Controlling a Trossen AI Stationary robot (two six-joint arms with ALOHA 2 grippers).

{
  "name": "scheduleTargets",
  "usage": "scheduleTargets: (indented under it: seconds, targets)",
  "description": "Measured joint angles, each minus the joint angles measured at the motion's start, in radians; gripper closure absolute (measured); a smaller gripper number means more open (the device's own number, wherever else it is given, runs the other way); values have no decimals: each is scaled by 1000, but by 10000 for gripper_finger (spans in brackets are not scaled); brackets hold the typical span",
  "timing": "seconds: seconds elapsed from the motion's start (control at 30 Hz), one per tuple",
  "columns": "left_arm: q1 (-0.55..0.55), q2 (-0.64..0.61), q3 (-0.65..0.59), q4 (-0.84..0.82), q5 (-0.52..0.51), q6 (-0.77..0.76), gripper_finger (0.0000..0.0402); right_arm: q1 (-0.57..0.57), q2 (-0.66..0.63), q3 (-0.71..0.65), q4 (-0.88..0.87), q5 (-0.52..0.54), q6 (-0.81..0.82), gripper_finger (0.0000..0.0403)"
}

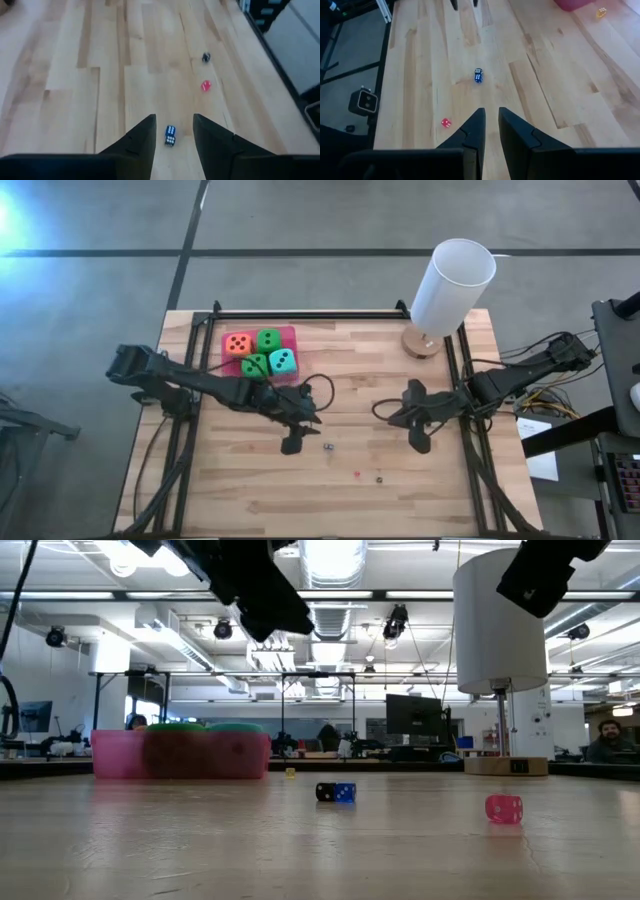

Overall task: Pick & Place Dice
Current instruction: Put the left small black dice into the red bin

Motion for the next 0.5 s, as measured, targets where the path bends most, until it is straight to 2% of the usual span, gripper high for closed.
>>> scheduleTargets:
  seconds: [0.5]
  targets:
    - [-34, 125, 0, 101, 20, 21, 274, 0, 0, -1, 1, -3, -31, 351]
